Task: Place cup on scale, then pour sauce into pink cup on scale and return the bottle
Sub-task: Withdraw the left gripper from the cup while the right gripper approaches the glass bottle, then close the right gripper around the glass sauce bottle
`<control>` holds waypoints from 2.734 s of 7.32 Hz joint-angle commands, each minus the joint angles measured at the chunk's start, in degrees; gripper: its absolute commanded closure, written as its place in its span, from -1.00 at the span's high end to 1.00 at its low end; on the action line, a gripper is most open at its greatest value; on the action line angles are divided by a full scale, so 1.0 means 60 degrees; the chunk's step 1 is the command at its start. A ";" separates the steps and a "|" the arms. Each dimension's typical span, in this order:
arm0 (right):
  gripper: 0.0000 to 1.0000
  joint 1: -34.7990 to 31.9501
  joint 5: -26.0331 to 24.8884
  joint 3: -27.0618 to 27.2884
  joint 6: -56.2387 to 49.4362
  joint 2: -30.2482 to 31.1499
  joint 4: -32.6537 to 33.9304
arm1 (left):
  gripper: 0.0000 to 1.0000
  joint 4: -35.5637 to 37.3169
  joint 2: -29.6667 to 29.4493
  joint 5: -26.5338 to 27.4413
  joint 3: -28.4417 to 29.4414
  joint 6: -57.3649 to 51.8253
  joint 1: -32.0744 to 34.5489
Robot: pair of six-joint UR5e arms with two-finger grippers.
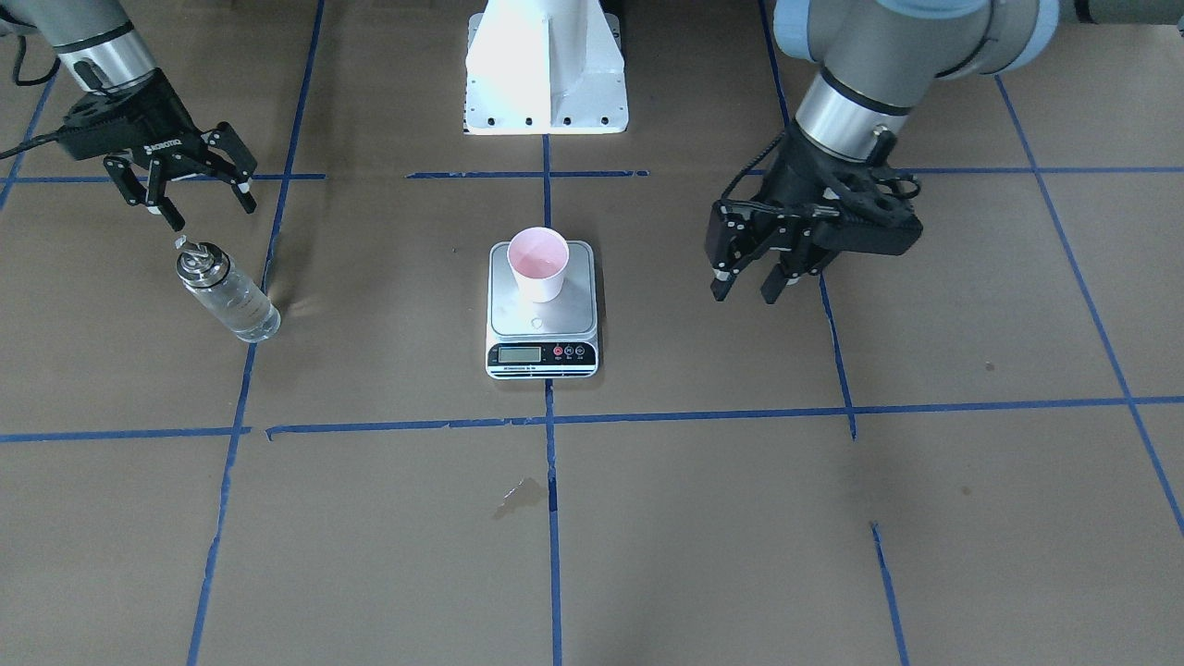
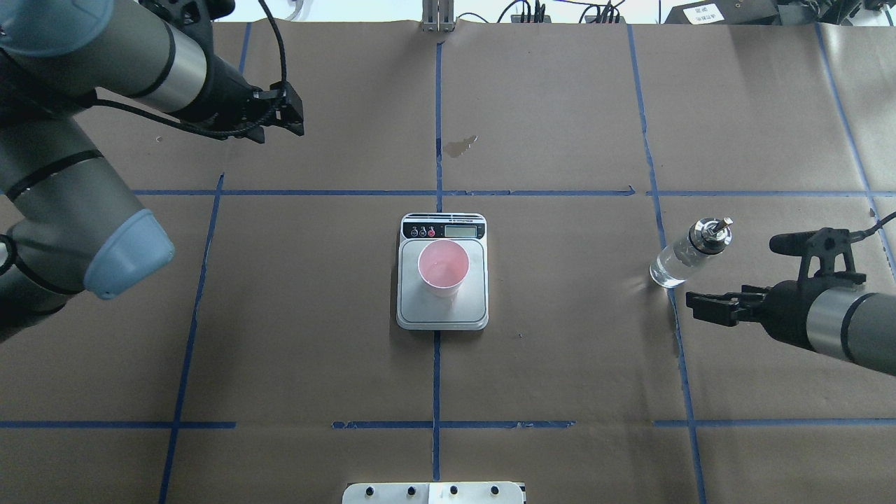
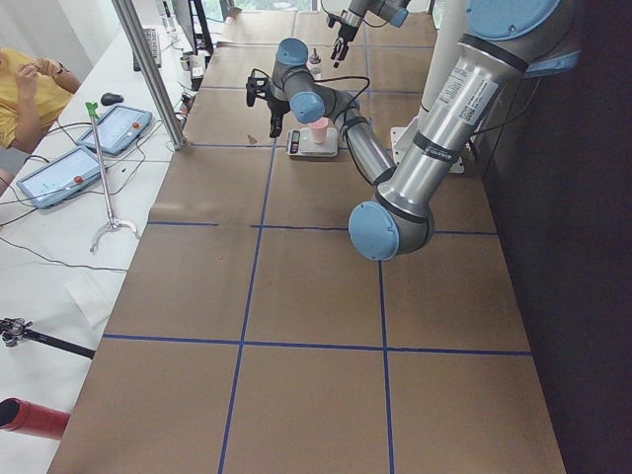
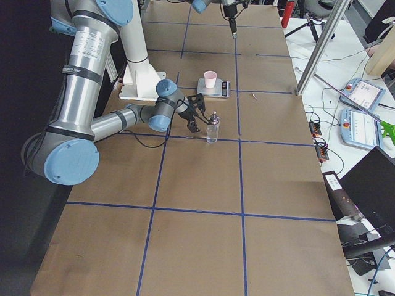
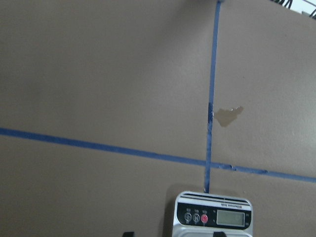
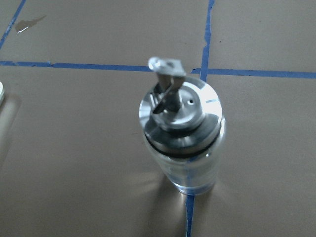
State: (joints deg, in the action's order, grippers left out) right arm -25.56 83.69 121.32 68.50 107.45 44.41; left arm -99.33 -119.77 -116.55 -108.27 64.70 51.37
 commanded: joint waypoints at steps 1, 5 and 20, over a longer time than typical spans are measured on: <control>1.00 0.0686 -0.2252 -0.0108 0.1019 0.0007 0.0010 | 0.24 0.0003 0.0870 -0.0204 -0.0350 -0.1388 0.0623; 0.99 0.1532 -0.4961 -0.0927 0.1035 -0.0271 -0.0063 | 0.30 -0.0012 0.1563 -0.0175 -0.0456 -0.2537 0.1106; 1.00 0.1931 -0.6155 -0.2799 0.0216 -0.1457 -0.0922 | 0.43 0.0017 0.2179 -0.0087 -0.0909 -0.3196 0.1239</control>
State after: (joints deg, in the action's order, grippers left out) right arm -13.94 46.76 106.84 70.80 98.89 41.75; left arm -99.29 -106.65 -117.07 -113.62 45.52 58.77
